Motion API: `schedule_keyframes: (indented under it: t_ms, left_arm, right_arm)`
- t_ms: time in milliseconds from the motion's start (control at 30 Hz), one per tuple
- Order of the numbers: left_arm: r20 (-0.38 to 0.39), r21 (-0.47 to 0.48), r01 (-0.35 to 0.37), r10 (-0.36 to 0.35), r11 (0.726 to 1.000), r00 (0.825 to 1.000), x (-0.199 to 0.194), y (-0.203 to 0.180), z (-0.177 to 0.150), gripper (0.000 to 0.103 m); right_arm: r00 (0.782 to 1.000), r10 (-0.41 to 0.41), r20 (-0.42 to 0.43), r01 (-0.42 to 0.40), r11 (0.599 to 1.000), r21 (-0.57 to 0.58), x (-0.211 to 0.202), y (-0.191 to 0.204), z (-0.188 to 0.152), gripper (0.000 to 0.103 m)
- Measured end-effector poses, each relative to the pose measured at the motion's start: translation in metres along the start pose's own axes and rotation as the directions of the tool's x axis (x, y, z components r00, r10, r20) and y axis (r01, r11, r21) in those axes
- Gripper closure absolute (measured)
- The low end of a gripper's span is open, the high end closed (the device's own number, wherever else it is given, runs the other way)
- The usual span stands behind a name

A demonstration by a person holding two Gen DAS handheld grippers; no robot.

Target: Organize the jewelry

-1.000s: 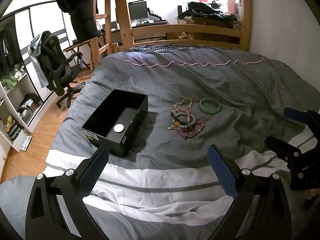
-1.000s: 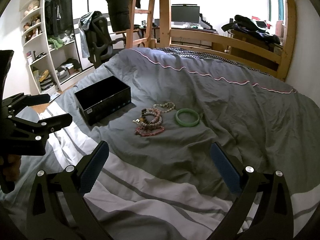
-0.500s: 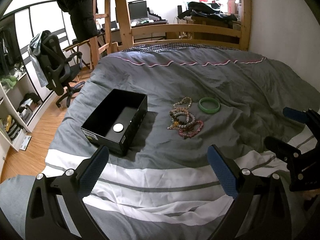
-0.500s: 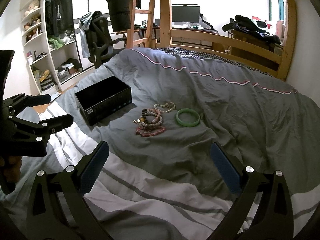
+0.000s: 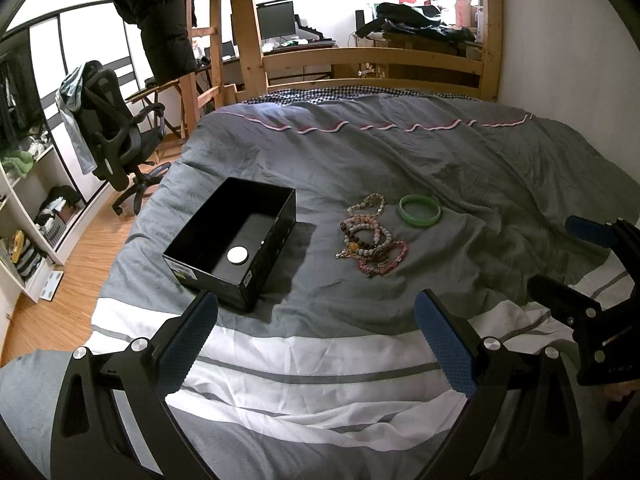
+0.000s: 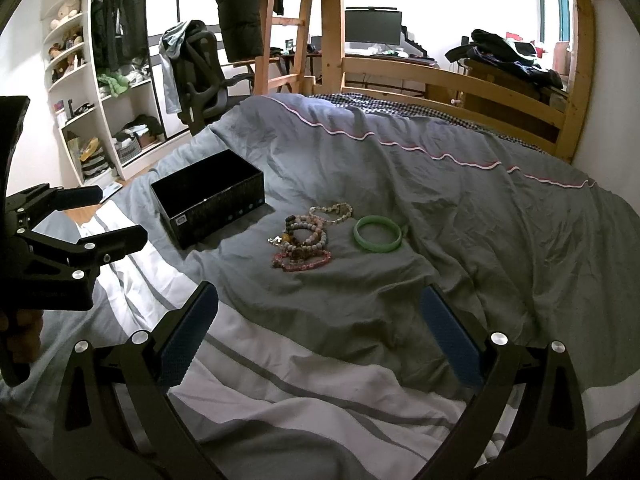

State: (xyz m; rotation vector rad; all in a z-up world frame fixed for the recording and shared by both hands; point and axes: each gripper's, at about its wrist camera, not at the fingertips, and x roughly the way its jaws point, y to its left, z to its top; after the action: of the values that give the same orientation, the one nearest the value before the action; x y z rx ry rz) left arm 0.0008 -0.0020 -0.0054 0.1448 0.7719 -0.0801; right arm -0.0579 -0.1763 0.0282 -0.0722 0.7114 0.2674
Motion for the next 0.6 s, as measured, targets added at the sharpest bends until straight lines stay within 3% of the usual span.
schedule_keyframes:
  t_ms: [600]
  left_arm:
    - [-0.001, -0.002, 0.0, 0.0, 1.0, 1.0, 0.0004, 0.0002, 0.0001, 0.006]
  right_arm:
    - [1.0, 0.002, 0.0, -0.002, 1.0, -0.003, 0.0014, 0.0026, -0.0018, 0.003]
